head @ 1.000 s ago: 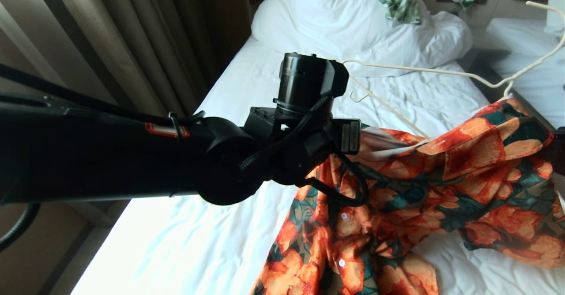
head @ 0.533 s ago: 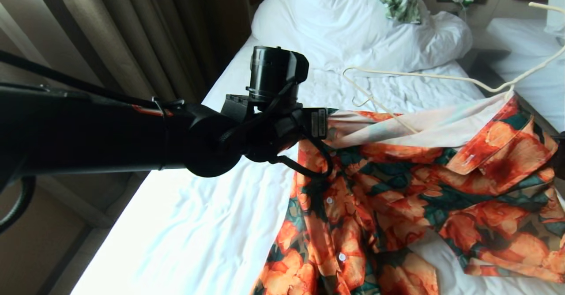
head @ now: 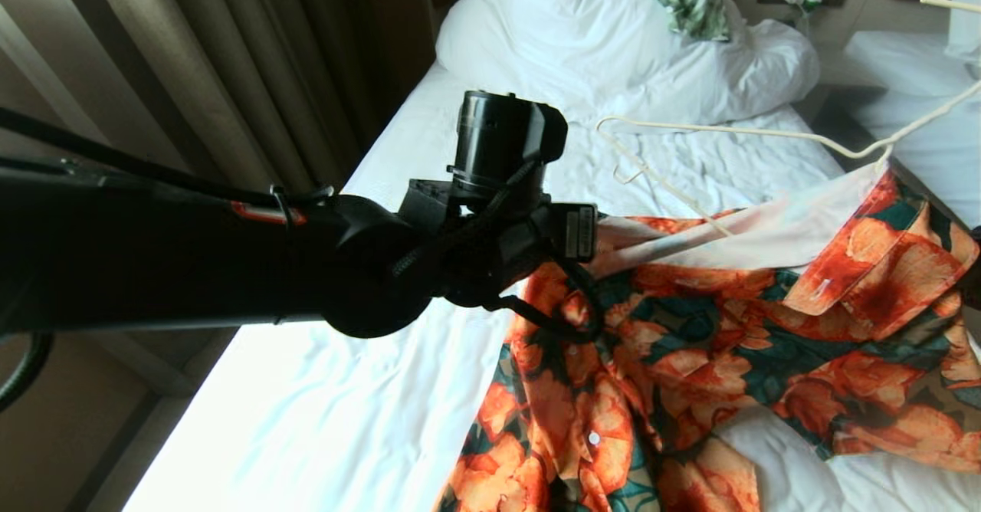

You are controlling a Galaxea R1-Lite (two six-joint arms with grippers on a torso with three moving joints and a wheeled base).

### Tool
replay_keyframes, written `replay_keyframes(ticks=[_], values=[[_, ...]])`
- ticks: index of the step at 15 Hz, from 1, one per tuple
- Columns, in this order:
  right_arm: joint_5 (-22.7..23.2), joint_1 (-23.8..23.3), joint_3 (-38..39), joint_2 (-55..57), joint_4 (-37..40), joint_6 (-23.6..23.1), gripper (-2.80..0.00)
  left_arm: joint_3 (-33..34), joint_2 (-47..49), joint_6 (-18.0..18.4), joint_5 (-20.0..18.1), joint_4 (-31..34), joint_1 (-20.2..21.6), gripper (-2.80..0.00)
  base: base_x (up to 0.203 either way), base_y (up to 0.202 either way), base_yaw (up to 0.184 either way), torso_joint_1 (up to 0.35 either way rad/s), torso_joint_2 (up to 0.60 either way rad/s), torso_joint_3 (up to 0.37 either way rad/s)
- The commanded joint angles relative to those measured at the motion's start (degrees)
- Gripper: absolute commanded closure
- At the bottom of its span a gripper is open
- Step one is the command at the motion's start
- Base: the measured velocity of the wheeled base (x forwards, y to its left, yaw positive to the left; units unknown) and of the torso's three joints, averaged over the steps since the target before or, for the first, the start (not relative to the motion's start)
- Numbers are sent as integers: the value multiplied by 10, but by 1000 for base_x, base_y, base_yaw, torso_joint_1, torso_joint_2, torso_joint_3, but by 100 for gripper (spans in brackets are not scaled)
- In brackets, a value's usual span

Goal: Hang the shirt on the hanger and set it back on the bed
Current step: Hook the other side of the shirt onto the hanger

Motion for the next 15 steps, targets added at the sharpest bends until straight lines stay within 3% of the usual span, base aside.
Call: replay_keyframes(ticks=[1,6,9,15], values=[[5,0,-1,3,-1,0,0,5,1,-5,2,-1,-19,0,0,0,0,0,0,0],[5,1,5,3,-1,-1,0,37,22,-28,2,-7,-22,0,0,0,0,0,0,0],[5,1,15,-5,-1,-1,0,20,29,-23,1,-21,13,0,0,0,0,0,0,0],[5,30,23,-30,4,0,0,-3,43,-1,1,-21,44,0,0,0,0,0,0,0]])
